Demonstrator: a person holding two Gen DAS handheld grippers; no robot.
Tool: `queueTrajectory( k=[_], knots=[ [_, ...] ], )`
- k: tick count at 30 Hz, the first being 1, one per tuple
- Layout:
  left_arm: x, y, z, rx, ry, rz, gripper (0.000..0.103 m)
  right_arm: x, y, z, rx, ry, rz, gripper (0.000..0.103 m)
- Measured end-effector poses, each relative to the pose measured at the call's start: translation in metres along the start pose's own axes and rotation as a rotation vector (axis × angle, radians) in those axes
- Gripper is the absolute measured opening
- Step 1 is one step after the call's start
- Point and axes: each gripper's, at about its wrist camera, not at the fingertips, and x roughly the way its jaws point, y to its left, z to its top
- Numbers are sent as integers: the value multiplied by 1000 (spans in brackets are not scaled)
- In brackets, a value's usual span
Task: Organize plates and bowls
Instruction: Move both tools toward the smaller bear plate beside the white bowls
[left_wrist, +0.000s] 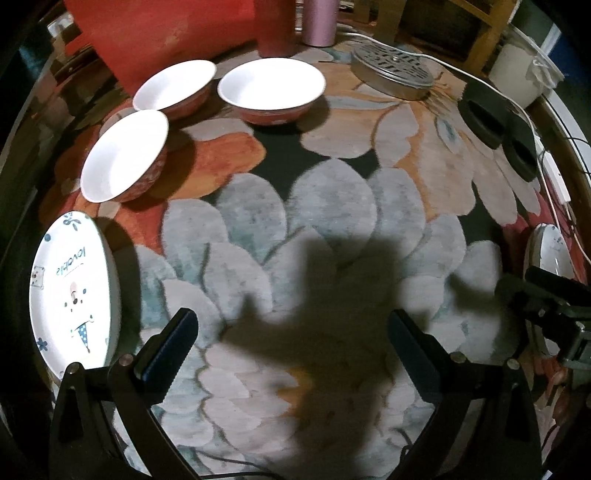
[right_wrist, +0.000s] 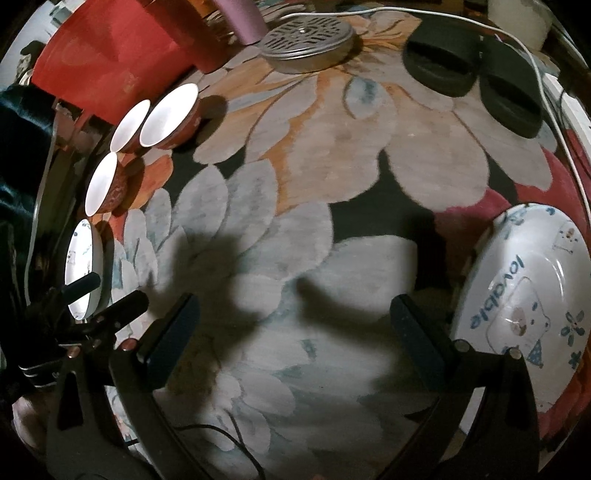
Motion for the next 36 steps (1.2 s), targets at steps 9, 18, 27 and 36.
queueTrajectory(
  k=[9,18,27,36],
  knots=[
    [-6,34,-5,-53,-14,24,102,12,26,3,-53,16,15,103],
    [-14,75,-8,-128,-40,52,102,26,57,3,-106,33,37,103],
    [-17,153,-15,-225,-49,124,102,46,110,3,-197,79,82,103],
    [-11,234,-37,-316,-43,183,102,71,174,2,-275,128,133,103]
  ],
)
